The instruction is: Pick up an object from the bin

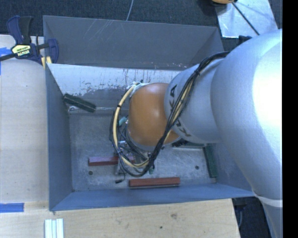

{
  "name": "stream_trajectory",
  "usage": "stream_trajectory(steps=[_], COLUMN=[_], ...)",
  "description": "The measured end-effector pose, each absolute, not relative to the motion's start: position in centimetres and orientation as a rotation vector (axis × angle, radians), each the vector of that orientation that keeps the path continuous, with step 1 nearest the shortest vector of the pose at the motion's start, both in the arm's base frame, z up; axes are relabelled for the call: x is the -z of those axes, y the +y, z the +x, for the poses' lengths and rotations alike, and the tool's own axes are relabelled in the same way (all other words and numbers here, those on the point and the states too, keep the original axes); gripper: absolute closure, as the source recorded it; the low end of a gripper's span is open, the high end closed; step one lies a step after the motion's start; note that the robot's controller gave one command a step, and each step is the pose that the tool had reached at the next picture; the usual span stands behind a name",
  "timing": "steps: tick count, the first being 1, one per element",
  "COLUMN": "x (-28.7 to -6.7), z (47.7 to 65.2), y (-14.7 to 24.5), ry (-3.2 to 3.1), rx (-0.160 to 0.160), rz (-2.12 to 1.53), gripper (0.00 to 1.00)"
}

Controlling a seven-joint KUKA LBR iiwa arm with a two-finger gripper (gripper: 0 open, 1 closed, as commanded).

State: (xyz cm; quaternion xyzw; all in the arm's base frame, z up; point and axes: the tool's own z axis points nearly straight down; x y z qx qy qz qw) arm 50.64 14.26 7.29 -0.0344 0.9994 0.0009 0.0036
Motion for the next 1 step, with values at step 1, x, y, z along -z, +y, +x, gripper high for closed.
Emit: stream_trajectory(steps=[1], x=[-13.01], z=[51.71], y=[13.6], ry=[3.143], rx=[0.001], rz=[-0.108], gripper=[1.0])
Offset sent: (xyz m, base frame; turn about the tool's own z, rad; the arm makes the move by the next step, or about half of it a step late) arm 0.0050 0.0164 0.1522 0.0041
